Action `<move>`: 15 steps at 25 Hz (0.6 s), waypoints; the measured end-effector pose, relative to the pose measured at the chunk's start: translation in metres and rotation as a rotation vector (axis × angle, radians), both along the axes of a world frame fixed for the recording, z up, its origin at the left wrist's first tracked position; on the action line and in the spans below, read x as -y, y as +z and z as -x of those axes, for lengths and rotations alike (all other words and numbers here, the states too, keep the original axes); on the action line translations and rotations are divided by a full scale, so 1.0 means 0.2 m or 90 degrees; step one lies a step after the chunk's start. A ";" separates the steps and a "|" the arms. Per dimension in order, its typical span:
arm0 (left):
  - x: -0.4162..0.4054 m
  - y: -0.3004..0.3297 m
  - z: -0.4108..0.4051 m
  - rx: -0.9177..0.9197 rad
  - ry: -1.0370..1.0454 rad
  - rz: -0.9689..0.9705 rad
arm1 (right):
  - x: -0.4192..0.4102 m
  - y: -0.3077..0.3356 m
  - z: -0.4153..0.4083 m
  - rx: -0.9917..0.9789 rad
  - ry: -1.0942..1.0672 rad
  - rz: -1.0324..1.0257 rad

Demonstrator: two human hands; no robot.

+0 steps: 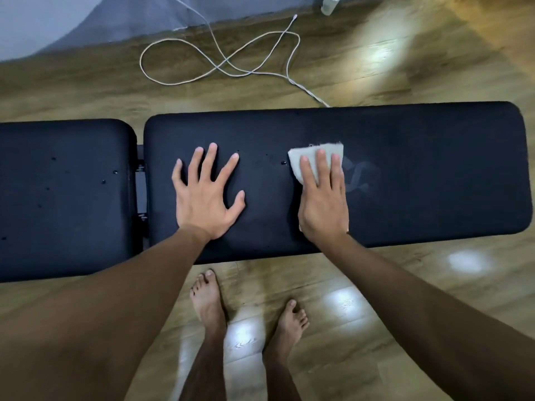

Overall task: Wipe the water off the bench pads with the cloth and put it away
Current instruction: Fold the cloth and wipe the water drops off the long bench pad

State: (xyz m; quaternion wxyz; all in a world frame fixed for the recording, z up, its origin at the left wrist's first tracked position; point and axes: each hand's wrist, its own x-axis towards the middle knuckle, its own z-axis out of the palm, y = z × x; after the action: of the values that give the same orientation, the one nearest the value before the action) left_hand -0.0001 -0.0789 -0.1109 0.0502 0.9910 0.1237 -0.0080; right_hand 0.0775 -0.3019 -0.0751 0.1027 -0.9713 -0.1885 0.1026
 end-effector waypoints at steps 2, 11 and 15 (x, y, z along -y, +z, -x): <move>0.00 -0.01 0.00 0.007 -0.001 0.004 | -0.12 -0.01 -0.17 0.011 0.017 0.007; 0.00 0.00 0.00 0.017 0.006 0.007 | -0.20 0.00 -0.17 0.015 0.014 0.002; 0.00 -0.01 0.00 0.028 -0.001 0.001 | -0.06 -0.02 0.24 0.023 0.005 -0.004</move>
State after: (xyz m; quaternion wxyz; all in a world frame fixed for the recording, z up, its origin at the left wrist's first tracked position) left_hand -0.0003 -0.0794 -0.1135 0.0533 0.9910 0.1217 0.0136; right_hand 0.0294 -0.2903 -0.0785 0.1017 -0.9720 -0.1941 0.0849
